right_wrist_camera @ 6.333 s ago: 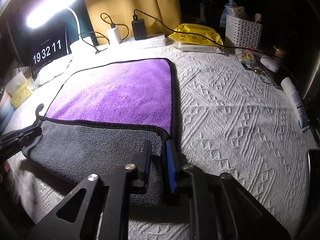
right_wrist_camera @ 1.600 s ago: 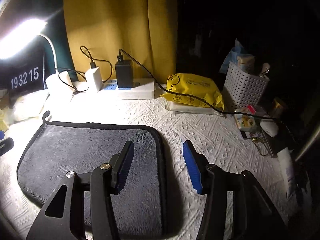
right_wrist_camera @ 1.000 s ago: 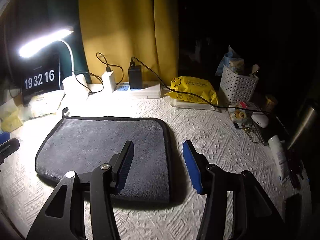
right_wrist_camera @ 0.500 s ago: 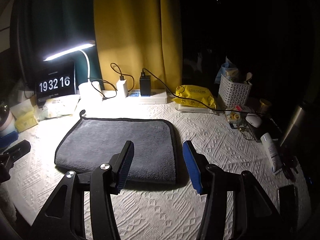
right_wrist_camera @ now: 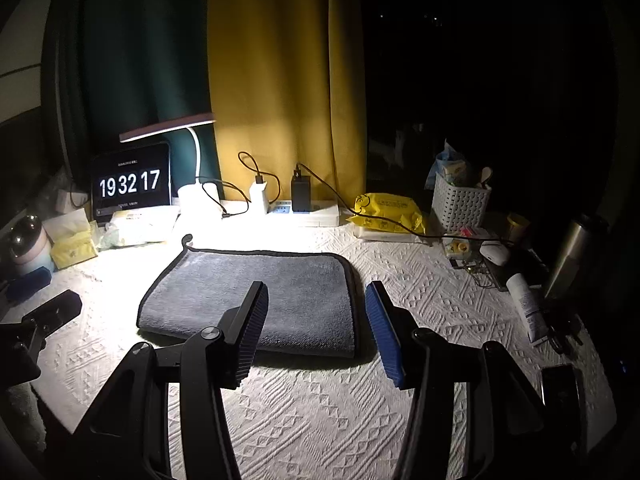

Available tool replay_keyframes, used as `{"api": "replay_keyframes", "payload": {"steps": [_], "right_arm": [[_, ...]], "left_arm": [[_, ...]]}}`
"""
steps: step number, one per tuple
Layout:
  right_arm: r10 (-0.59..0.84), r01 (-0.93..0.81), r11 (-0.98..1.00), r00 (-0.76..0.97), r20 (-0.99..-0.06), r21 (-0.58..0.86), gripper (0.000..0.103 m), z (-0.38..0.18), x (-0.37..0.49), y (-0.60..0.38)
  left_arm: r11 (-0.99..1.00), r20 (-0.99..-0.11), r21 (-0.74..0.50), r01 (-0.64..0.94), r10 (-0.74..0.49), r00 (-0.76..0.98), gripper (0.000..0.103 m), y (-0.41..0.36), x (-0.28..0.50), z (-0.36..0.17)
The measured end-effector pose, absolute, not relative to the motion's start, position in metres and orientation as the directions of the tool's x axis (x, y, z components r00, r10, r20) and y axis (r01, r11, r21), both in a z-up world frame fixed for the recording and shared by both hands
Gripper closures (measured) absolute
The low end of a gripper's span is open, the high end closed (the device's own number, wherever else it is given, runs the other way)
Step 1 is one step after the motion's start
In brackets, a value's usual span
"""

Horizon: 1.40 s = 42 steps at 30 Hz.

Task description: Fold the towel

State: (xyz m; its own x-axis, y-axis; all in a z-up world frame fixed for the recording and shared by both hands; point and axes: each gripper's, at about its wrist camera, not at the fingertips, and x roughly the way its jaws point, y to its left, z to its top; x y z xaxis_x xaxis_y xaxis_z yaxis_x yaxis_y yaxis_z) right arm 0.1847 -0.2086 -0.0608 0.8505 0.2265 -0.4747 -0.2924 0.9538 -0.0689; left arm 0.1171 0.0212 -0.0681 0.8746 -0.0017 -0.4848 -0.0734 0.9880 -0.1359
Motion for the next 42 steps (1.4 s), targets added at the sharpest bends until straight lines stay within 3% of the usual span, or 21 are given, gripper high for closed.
{"api": "replay_keyframes", "payload": {"steps": [23, 42], "right_arm": [[0.257, -0.3, 0.95, 0.907, -0.334, -0.082, 0.049, -0.028, 0.103, -0.216], [0.267, -0.301, 0.951, 0.917, -0.297, -0.076, 0.049, -0.016, 0.094, -0.223]], "left_arm": [[0.993, -0.293, -0.113, -0.027, -0.007, 0.956, 0.008, -0.004, 0.058, -0.029], [0.996, -0.25, -0.082, -0.038, 0.016, 0.968, 0.008, -0.01, 0.048, -0.013]]}}
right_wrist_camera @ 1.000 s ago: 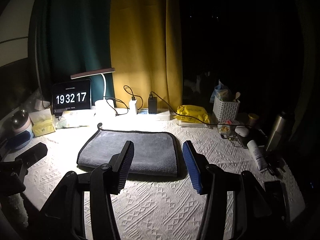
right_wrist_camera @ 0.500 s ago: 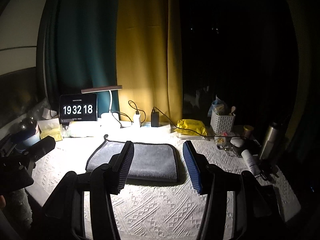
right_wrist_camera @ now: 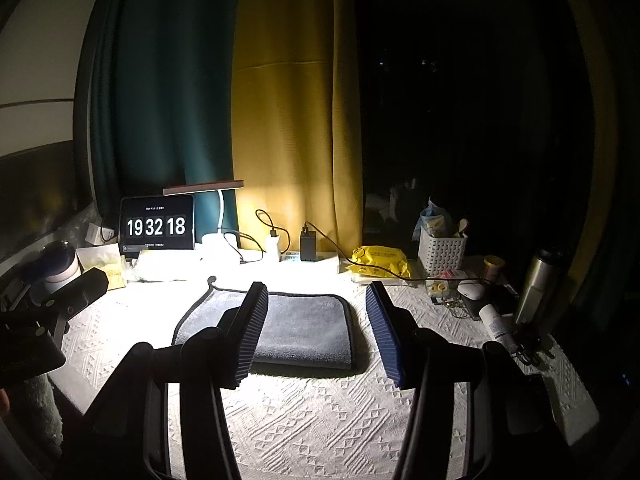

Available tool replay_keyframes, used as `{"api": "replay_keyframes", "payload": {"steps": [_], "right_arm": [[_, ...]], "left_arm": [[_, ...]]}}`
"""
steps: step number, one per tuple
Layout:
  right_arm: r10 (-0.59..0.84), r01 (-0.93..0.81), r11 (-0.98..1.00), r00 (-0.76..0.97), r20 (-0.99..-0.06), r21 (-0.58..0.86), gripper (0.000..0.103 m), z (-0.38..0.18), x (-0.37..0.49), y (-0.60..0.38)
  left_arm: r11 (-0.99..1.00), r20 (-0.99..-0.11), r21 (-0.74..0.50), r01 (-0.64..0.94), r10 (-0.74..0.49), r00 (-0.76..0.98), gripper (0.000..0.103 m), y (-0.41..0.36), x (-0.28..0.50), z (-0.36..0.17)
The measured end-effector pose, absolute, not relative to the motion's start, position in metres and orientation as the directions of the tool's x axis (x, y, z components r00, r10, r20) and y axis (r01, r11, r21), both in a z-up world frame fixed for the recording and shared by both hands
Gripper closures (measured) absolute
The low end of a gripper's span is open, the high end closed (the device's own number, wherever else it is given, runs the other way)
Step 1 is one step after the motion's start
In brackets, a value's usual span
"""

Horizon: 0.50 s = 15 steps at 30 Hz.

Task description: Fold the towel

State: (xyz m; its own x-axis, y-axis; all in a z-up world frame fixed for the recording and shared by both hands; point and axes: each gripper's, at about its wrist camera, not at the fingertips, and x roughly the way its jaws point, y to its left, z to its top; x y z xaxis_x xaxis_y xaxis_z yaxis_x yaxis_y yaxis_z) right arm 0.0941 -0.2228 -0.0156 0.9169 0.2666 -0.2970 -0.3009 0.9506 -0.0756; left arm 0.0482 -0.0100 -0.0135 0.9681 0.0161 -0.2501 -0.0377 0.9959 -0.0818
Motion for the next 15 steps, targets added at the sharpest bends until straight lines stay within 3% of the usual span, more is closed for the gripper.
{"api": "replay_keyframes", "payload": {"steps": [15], "right_arm": [[0.267, -0.302, 0.95, 0.916, -0.298, -0.077, 0.049, -0.0158, 0.0943, -0.2223]], "left_arm": [[0.996, -0.251, -0.086, -0.039, 0.016, 0.968, 0.008, -0.0078, 0.0483, -0.0155]]}}
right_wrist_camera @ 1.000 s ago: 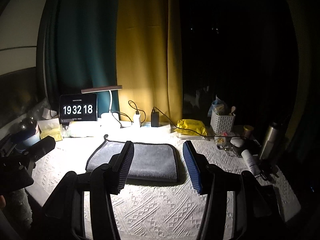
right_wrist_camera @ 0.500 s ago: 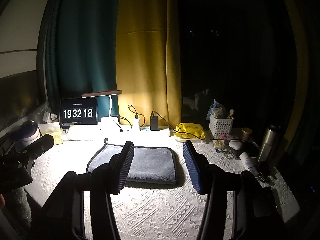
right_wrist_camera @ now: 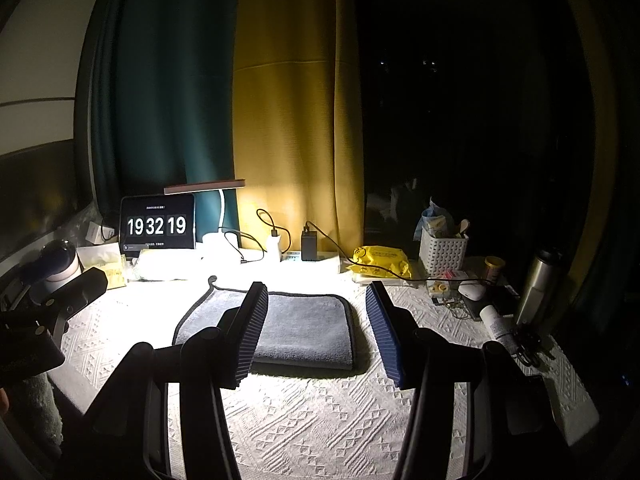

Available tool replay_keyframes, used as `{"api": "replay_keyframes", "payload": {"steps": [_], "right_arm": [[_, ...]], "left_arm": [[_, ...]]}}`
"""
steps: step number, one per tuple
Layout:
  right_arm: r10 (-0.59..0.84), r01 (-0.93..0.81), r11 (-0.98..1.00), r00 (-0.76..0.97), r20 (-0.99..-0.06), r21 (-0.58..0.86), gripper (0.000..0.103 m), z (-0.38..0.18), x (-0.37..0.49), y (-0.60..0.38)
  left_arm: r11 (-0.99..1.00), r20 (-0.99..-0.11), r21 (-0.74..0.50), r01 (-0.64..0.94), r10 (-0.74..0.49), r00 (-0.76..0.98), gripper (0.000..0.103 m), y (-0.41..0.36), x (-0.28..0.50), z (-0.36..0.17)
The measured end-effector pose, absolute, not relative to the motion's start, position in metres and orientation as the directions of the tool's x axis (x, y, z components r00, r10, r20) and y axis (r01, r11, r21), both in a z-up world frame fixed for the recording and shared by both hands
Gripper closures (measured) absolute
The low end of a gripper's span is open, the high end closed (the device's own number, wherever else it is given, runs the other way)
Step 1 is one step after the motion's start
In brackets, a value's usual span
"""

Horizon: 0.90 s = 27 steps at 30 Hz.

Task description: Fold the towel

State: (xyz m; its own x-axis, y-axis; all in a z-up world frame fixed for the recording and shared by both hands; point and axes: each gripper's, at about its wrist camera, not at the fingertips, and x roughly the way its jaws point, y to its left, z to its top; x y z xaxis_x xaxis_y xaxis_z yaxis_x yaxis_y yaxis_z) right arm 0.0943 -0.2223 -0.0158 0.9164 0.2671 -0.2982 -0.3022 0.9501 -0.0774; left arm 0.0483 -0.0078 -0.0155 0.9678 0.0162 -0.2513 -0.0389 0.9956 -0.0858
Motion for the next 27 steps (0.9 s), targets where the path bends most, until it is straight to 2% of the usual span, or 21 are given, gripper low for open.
{"api": "replay_keyframes", "payload": {"steps": [27], "right_arm": [[0.266, -0.303, 0.95, 0.915, -0.302, -0.08, 0.049, -0.0154, 0.0953, -0.2229]], "left_arm": [[0.995, -0.255, -0.089, -0.038, 0.014, 0.967, 0.008, -0.0076, 0.0484, -0.0163]]}}
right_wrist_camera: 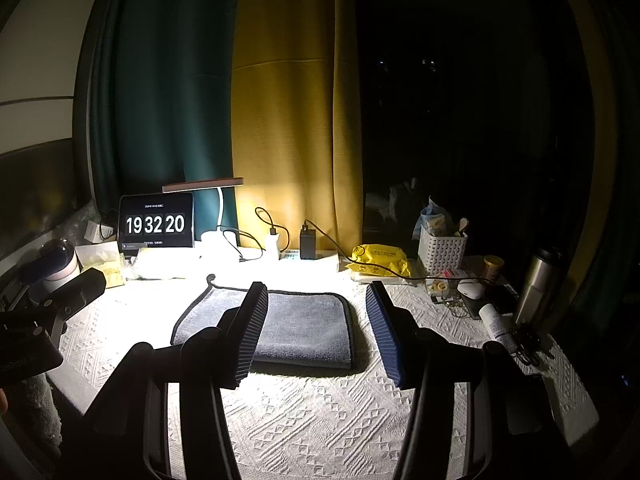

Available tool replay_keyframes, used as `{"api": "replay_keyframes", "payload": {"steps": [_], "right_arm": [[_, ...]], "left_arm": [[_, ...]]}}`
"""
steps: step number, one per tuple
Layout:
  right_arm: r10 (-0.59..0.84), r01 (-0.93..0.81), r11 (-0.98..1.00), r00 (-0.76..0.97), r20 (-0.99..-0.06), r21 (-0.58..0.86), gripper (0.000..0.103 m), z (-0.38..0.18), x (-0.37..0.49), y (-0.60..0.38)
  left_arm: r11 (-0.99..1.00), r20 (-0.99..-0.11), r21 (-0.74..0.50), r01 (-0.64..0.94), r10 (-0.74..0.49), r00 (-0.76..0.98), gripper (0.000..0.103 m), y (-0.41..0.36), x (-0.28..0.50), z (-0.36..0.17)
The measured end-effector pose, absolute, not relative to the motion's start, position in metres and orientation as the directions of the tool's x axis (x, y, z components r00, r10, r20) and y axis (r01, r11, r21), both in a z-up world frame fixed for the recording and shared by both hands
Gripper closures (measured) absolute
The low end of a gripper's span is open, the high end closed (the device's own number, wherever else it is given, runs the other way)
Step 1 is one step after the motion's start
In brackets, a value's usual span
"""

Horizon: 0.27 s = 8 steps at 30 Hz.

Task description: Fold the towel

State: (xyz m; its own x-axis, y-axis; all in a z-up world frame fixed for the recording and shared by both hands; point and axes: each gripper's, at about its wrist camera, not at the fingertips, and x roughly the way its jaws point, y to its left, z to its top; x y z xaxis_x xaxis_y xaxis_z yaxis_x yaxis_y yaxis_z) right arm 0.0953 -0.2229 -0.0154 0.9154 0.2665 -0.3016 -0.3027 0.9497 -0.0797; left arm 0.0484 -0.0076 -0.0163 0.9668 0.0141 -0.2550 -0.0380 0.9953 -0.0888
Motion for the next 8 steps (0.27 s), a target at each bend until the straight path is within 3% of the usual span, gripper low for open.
{"api": "replay_keyframes", "payload": {"steps": [8], "right_arm": [[0.264, -0.303, 0.949, 0.913, -0.31, -0.083, 0.049, -0.0179, 0.0967, -0.2253]], "left_arm": [[0.995, -0.261, -0.099, -0.031, 0.004, 0.965, 0.008, -0.0118, 0.0492, -0.0234]]}}
